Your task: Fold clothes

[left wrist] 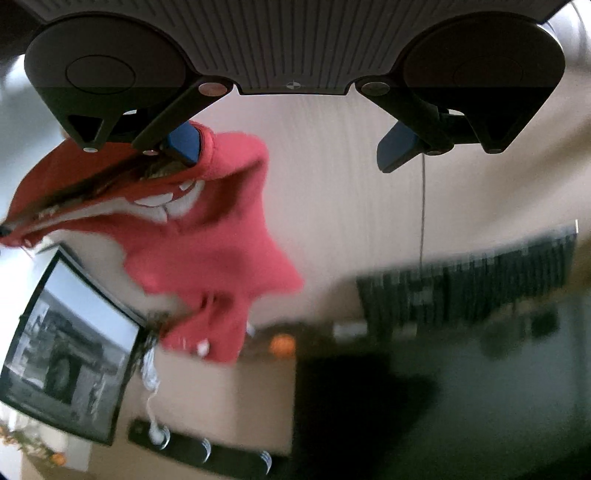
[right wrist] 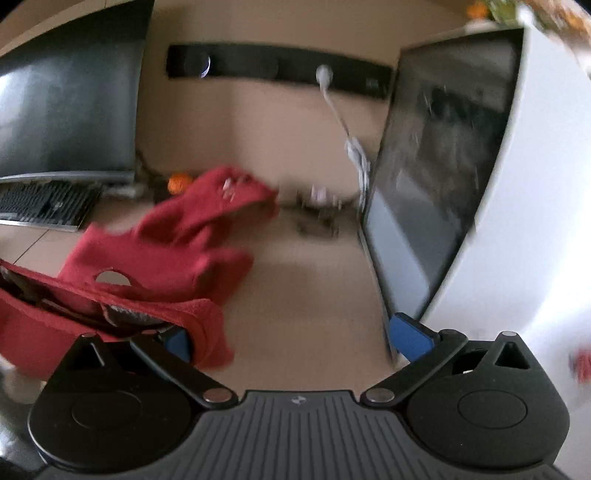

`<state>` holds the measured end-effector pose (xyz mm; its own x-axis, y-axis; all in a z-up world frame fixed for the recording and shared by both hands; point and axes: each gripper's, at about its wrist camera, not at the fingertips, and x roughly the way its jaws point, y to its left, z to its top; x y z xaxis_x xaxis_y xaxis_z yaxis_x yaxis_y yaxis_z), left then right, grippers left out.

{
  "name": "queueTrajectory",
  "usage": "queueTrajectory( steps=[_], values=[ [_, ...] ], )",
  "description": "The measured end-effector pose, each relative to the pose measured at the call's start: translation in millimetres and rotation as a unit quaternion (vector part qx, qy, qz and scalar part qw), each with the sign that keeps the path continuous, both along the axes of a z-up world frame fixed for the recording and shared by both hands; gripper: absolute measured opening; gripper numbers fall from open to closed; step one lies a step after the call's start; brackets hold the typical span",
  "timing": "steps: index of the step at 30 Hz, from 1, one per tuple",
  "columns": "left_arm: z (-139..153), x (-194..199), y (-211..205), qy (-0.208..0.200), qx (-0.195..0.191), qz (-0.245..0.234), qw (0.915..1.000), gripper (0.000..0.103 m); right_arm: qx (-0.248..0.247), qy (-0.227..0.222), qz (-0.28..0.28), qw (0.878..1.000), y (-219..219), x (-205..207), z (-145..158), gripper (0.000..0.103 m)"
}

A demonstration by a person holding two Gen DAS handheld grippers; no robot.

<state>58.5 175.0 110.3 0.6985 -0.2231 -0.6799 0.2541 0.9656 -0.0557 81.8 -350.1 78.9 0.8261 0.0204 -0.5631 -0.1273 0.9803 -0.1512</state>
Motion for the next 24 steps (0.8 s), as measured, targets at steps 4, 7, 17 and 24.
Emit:
queueTrajectory(
  steps=[4, 7, 17, 24],
  values=[
    [16.4, 52.1, -14.9, -0.034, 0.037, 0.008, 0.9987, 0.102, 0.006, 0.009, 0.001, 1.0, -7.2, 87.6, -12.1, 0.103],
    [14.2, 107.7, -23.5, -0.03, 0.048, 0.029, 0.998, 0.102, 0.012, 0.028, -0.007, 1.0, -10.9, 158.8, -32.8, 0.103],
    [-92.2, 252.8, -42.4, 0.099, 0.146, 0.067, 0.982, 0.103, -0.011, 0.131, 0.026, 0.991, -18.0, 240.2, -123.2, 0.103],
    [-102.8, 181.7, -45.3, 0.153, 0.111, 0.068, 0.9796, 0.103, 0.039, 0.167, 0.018, 0.985, -50.0, 202.4, -130.3, 0.103]
  ],
)
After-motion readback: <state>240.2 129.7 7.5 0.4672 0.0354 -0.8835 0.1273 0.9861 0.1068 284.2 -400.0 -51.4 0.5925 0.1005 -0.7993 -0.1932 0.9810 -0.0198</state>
